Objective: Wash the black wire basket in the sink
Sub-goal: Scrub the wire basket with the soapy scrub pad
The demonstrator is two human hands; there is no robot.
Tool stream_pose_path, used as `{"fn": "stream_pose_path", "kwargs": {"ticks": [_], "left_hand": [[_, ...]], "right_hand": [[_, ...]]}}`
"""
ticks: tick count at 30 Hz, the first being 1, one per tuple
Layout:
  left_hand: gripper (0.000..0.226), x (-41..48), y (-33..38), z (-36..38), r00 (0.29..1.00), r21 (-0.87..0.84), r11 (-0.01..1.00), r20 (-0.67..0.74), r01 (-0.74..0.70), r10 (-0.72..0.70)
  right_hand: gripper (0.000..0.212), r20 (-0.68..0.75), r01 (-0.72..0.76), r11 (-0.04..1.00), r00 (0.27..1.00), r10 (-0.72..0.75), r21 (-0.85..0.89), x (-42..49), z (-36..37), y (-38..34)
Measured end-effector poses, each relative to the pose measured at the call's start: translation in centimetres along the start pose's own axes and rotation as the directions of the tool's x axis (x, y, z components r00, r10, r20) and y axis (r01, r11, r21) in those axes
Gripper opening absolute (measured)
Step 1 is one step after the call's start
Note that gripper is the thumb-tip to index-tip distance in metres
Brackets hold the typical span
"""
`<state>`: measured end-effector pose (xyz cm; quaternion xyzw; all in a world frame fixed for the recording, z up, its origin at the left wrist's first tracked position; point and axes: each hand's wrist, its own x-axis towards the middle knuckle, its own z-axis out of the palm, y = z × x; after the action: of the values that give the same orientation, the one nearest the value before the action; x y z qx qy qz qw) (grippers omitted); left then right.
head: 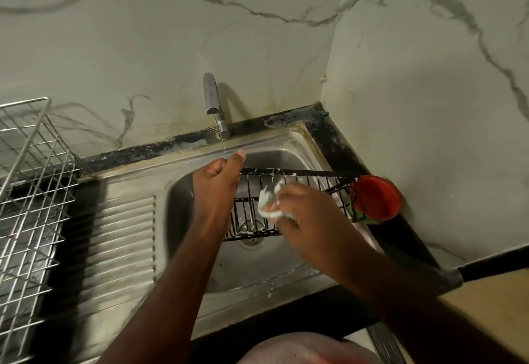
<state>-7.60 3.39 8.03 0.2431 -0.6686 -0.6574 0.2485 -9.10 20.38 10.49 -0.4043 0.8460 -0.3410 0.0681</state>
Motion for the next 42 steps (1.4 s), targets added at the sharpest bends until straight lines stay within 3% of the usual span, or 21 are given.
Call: {"fn": "stream_pose_path", "kwargs": {"ticks": [3, 5, 7, 12, 19, 24, 28, 31, 35, 38, 40, 42], "left_hand": [[0.043, 0.1, 0.0, -0.3, 0.999, 0.005, 1.0, -0.028, -0.017, 0.017], [0.05, -0.2, 0.2, 0.0, 0.999, 0.004, 1.0, -0.041, -0.015, 0.015], [0.055, -0.6, 0.4, 0.7, 0.999, -0.012, 1.0, -0.052, 0.004, -0.005], [0.055, -1.1, 0.5, 1.3, 0.994, -0.057, 0.996, -0.082, 0.065, -0.07], [0.04, -0.8, 0.6, -0.6, 0.994, -0.046, 0.996, -0.081, 0.07, -0.074], [0.043, -0.5, 0.9, -0.9, 0.993, -0.07, 0.997, -0.114, 0.036, -0.043], [0.044, -0.7, 0.8, -0.6, 0.993, -0.065, 0.998, -0.11, 0.028, -0.035], [0.041, -1.0, 0.8, -0.2, 0.992, -0.073, 0.996, -0.11, 0.055, -0.063], [0.038, -1.0, 1.0, 0.1, 0.984, -0.124, 0.989, -0.145, 0.082, -0.099], [0.039, -0.4, 1.0, -0.5, 0.974, -0.14, 0.986, -0.194, 0.09, -0.117], [0.04, 0.0, 0.8, -1.2, 0.962, -0.145, 0.983, -0.233, 0.112, -0.144], [0.044, 0.2, 0.7, -1.8, 0.956, -0.165, 0.979, -0.245, 0.121, -0.159]], "right_hand": [[0.021, 0.15, -0.02, 0.993, 0.989, 0.002, 0.117, -0.8, -0.7, -0.3], [0.02, -0.002, -0.026, 0.988, 1.0, 0.027, 0.155, 0.2, -1.3, -0.3], [0.02, -0.205, 0.017, 0.998, 0.979, -0.005, 0.06, 1.8, -1.3, -0.9], [0.026, -0.197, 0.016, 1.0, 0.98, -0.021, -0.027, 3.8, 0.2, -1.4], [0.019, -0.237, -0.329, 0.941, 0.91, 0.339, 0.082, 2.1, -3.3, 6.0], [0.02, -0.313, -0.529, 0.843, 0.789, 0.529, 0.091, 1.5, -5.1, 11.3], [0.018, -0.348, -0.478, 0.872, 0.804, 0.483, 0.104, 1.4, -4.3, 10.3], [0.018, -0.262, -0.355, 0.919, 0.883, 0.39, 0.172, 1.9, -3.2, 6.3], [0.024, -0.093, -0.106, 0.993, 0.99, 0.11, 0.042, 2.0, -1.6, 1.0], [0.025, 0.105, 0.005, 0.999, 0.994, -0.001, -0.037, 0.4, -1.4, -0.3], [0.027, 0.295, 0.006, 0.999, 0.956, 0.006, -0.038, -0.8, -2.0, -0.4], [0.026, 0.36, -0.01, 1.0, 0.933, 0.019, -0.025, -1.0, -2.9, -0.3]]}}
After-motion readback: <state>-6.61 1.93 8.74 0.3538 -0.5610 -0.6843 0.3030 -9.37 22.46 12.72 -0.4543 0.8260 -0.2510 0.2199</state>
